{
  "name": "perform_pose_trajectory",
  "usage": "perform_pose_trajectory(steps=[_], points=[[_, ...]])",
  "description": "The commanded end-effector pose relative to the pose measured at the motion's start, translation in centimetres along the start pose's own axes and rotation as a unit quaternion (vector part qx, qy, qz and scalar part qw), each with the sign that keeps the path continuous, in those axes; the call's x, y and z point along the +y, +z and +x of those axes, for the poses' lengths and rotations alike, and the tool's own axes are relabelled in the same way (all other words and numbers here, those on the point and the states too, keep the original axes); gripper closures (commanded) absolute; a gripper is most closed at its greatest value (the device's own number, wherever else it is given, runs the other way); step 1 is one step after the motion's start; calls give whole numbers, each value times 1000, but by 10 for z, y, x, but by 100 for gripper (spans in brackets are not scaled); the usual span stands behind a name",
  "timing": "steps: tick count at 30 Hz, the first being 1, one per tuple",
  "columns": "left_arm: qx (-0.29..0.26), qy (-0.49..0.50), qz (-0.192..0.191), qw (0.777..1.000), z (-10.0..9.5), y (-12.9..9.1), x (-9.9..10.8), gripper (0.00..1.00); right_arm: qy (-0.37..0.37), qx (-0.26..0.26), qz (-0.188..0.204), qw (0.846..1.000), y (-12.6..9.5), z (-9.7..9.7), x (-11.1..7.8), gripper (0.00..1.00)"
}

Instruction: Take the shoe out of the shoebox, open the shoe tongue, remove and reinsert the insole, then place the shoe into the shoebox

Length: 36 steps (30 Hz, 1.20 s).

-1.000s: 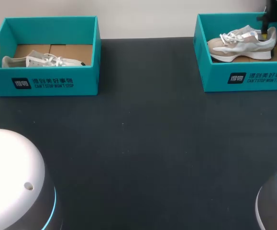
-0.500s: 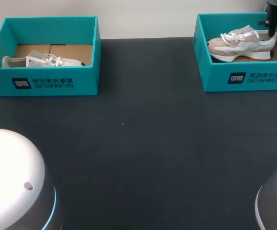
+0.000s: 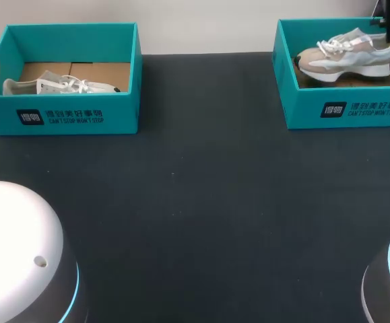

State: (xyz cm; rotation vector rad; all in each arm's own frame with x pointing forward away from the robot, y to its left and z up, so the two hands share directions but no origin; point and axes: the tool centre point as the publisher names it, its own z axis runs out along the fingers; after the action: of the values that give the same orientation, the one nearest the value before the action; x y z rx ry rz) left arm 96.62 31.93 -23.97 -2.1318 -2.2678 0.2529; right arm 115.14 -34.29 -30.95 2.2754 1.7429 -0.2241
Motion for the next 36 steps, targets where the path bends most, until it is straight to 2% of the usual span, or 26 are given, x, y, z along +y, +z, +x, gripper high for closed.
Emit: perform_pose_trajectory(steps=[1, 8, 13, 23, 27, 36], points=[[1, 0, -1, 1000, 0, 0, -1, 0, 7, -1, -9, 1000, -49, -13, -16, 100], [1, 0, -1, 1000, 0, 0, -1, 0, 15, -11, -8, 1000, -97, -21, -21, 100], [1, 0, -1, 1000, 0, 0, -1, 0, 22, -22, -26, 999, -133, -23, -30, 100], [1, 0, -1, 1000, 0, 0, -1, 0, 20, -20, -46, 999, -197, -12, -64, 100], [1, 0, -1, 1000, 0, 0, -1, 0, 14, -16, -44, 999, -210, -6, -74, 100], [1, 0, -1, 1000, 0, 0, -1, 0, 14, -16, -44, 999, -210, -6, -74, 100]])
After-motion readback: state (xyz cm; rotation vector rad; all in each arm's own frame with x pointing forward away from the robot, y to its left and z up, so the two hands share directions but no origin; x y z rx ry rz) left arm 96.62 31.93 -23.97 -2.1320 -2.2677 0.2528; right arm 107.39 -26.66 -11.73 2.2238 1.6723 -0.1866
